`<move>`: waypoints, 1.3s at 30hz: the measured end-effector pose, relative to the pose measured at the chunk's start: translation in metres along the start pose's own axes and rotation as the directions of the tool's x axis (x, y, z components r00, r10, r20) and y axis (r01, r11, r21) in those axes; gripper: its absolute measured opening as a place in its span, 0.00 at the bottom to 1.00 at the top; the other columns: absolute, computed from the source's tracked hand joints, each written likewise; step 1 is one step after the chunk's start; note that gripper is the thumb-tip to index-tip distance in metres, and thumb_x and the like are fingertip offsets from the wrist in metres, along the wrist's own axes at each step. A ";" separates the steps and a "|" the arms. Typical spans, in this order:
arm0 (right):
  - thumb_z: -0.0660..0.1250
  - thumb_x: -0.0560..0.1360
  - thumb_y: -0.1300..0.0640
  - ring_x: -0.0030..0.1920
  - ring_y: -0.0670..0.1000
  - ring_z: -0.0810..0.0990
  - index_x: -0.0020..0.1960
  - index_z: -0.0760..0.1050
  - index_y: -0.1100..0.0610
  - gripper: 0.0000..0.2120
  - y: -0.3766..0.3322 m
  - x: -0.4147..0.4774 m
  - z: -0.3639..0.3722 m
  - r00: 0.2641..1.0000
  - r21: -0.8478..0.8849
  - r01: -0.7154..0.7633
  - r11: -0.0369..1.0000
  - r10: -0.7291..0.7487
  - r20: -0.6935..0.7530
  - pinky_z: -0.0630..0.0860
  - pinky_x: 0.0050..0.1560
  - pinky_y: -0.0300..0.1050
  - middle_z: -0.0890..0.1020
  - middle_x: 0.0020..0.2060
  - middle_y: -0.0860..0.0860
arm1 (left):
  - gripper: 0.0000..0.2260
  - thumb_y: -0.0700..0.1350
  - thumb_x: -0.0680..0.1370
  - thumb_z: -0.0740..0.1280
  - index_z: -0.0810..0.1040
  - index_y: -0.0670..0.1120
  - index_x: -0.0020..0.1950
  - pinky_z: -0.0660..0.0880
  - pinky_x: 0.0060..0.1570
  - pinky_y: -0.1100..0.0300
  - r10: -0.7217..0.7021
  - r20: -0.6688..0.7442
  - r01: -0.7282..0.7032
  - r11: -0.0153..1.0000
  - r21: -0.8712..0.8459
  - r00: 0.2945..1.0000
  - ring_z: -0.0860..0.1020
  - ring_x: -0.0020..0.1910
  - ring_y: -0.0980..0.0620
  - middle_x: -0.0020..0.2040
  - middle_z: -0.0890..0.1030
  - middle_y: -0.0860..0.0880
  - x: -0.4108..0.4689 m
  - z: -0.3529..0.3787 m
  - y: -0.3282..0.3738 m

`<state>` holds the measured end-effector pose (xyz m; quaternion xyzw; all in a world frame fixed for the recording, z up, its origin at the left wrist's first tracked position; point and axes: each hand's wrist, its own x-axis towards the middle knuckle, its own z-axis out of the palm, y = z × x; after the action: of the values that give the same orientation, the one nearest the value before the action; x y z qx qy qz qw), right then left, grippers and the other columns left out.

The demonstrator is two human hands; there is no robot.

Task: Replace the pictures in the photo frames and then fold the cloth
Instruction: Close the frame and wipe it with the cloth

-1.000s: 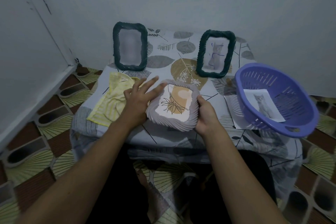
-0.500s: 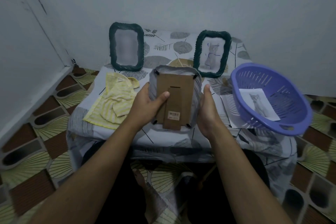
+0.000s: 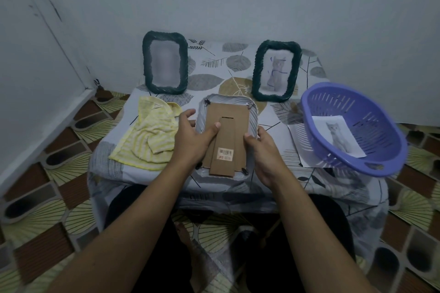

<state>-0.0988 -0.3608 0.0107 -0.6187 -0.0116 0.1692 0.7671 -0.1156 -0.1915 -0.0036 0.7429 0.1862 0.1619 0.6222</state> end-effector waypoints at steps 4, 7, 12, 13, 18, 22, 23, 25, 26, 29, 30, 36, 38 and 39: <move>0.55 0.84 0.64 0.46 0.50 0.85 0.66 0.69 0.61 0.12 0.005 0.000 0.000 0.999 0.052 0.000 0.999 0.002 -0.038 0.82 0.41 0.42 0.82 0.53 0.57 | 0.30 0.54 0.71 0.77 0.70 0.45 0.67 0.72 0.61 0.47 0.287 -0.145 -0.227 0.915 0.332 0.947 0.71 0.61 0.48 0.60 0.71 0.49 -0.007 0.000 0.003; 0.55 0.84 0.65 0.44 0.50 0.85 0.65 0.69 0.61 0.11 0.007 0.001 -0.002 0.997 0.100 0.011 0.995 -0.004 -0.075 0.82 0.39 0.43 0.83 0.51 0.56 | 0.24 0.55 0.69 0.76 0.74 0.45 0.59 0.73 0.56 0.47 0.445 -0.013 -0.393 0.803 0.449 0.895 0.71 0.55 0.50 0.55 0.71 0.50 -0.017 0.001 0.010; 0.56 0.84 0.65 0.45 0.52 0.85 0.64 0.70 0.58 0.11 0.009 0.007 -0.002 0.991 0.165 0.041 0.985 -0.019 -0.133 0.82 0.38 0.46 0.83 0.51 0.57 | 0.36 0.64 0.66 0.75 0.70 0.45 0.66 0.75 0.58 0.46 0.331 0.229 -0.401 0.713 0.575 0.916 0.75 0.58 0.48 0.60 0.72 0.47 -0.024 0.010 0.006; 0.56 0.83 0.65 0.45 0.51 0.85 0.64 0.70 0.58 0.12 0.010 0.007 -0.001 0.989 0.173 0.055 0.983 -0.030 -0.144 0.81 0.38 0.45 0.83 0.51 0.57 | 0.38 0.65 0.66 0.75 0.68 0.45 0.67 0.75 0.59 0.47 0.301 0.244 -0.388 0.703 0.596 0.922 0.74 0.60 0.47 0.61 0.72 0.47 -0.026 0.012 0.006; 0.56 0.83 0.67 0.48 0.52 0.83 0.59 0.71 0.56 0.10 0.017 0.013 0.006 0.981 0.184 0.100 0.978 -0.066 -0.181 0.82 0.45 0.45 0.83 0.52 0.57 | 0.37 0.60 0.69 0.74 0.66 0.43 0.70 0.74 0.59 0.49 0.249 0.244 -0.349 0.682 0.643 0.937 0.72 0.63 0.44 0.65 0.70 0.44 -0.029 0.023 0.014; 0.56 0.83 0.67 0.47 0.50 0.83 0.59 0.71 0.56 0.10 0.020 0.017 0.007 0.974 0.144 0.126 0.982 -0.094 -0.207 0.81 0.53 0.49 0.83 0.49 0.53 | 0.32 0.56 0.70 0.72 0.67 0.42 0.68 0.74 0.56 0.49 0.200 0.231 -0.305 0.649 0.697 0.952 0.73 0.62 0.42 0.64 0.71 0.43 -0.024 0.024 0.027; 0.56 0.83 0.67 0.47 0.50 0.83 0.60 0.70 0.56 0.10 0.020 0.018 0.006 0.972 0.129 0.141 0.982 -0.112 -0.207 0.80 0.52 0.48 0.83 0.48 0.53 | 0.31 0.57 0.70 0.71 0.68 0.42 0.68 0.74 0.56 0.49 0.179 0.236 -0.296 0.620 0.727 0.955 0.73 0.62 0.41 0.64 0.71 0.43 -0.022 0.023 0.031; 0.56 0.84 0.66 0.47 0.50 0.83 0.63 0.69 0.57 0.10 0.021 0.019 0.004 0.969 0.074 0.161 0.984 -0.144 -0.199 0.80 0.51 0.46 0.83 0.49 0.52 | 0.33 0.60 0.70 0.69 0.69 0.43 0.68 0.74 0.56 0.48 0.141 0.243 -0.280 0.559 0.780 0.960 0.72 0.63 0.41 0.64 0.71 0.43 -0.018 0.020 0.041; 0.56 0.84 0.65 0.48 0.51 0.83 0.63 0.68 0.57 0.09 0.021 0.020 0.003 0.968 0.036 0.167 0.985 -0.157 -0.196 0.81 0.51 0.46 0.84 0.49 0.53 | 0.33 0.61 0.70 0.68 0.69 0.44 0.69 0.74 0.56 0.48 0.125 0.245 -0.273 0.545 0.793 0.962 0.71 0.63 0.42 0.65 0.72 0.43 -0.016 0.018 0.047; 0.58 0.84 0.60 0.51 0.54 0.83 0.60 0.69 0.51 0.08 0.023 0.020 0.001 0.961 -0.065 0.207 0.976 -0.215 -0.176 0.81 0.52 0.51 0.84 0.51 0.53 | 0.31 0.62 0.68 0.68 0.73 0.46 0.65 0.76 0.56 0.48 0.057 0.262 -0.247 0.567 0.786 0.963 0.74 0.60 0.43 0.62 0.74 0.45 -0.010 0.011 0.067; 0.58 0.84 0.59 0.51 0.53 0.84 0.59 0.70 0.48 0.08 0.023 0.020 0.000 0.958 -0.085 0.221 0.972 -0.233 -0.167 0.81 0.52 0.52 0.84 0.52 0.52 | 0.31 0.63 0.66 0.67 0.75 0.47 0.62 0.76 0.54 0.48 0.032 0.271 -0.239 0.581 0.778 0.962 0.76 0.58 0.44 0.60 0.75 0.45 -0.008 0.008 0.072; 0.61 0.81 0.50 0.50 0.57 0.82 0.61 0.71 0.59 0.14 0.014 0.018 0.000 0.967 0.107 0.234 0.966 -0.220 -0.132 0.81 0.50 0.53 0.83 0.51 0.58 | 0.17 0.54 0.71 0.72 0.81 0.42 0.51 0.79 0.51 0.50 -0.028 0.305 -0.183 0.745 0.641 0.952 0.80 0.48 0.48 0.48 0.83 0.46 -0.001 -0.005 0.089; 0.58 0.77 0.41 0.53 0.60 0.82 0.63 0.72 0.59 0.24 0.015 0.014 -0.001 0.974 0.266 0.205 0.942 -0.171 -0.145 0.80 0.53 0.56 0.83 0.53 0.62 | 0.15 0.53 0.71 0.72 0.82 0.42 0.49 0.80 0.49 0.49 -0.047 0.309 -0.144 0.811 0.566 0.950 0.81 0.45 0.48 0.44 0.83 0.47 -0.001 -0.009 0.089; 0.56 0.78 0.40 0.52 0.59 0.83 0.62 0.73 0.58 0.25 0.015 0.013 -0.004 0.975 0.316 0.189 0.930 -0.139 -0.175 0.80 0.52 0.54 0.84 0.52 0.60 | 0.16 0.53 0.69 0.72 0.82 0.42 0.48 0.79 0.46 0.50 -0.059 0.312 -0.119 0.844 0.523 0.948 0.81 0.41 0.48 0.40 0.83 0.48 -0.002 -0.010 0.090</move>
<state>-0.0892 -0.3582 -0.0068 -0.4892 0.0225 0.0571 0.8700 -0.1154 -0.1981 0.0869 0.9058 0.1102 -0.0077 0.4090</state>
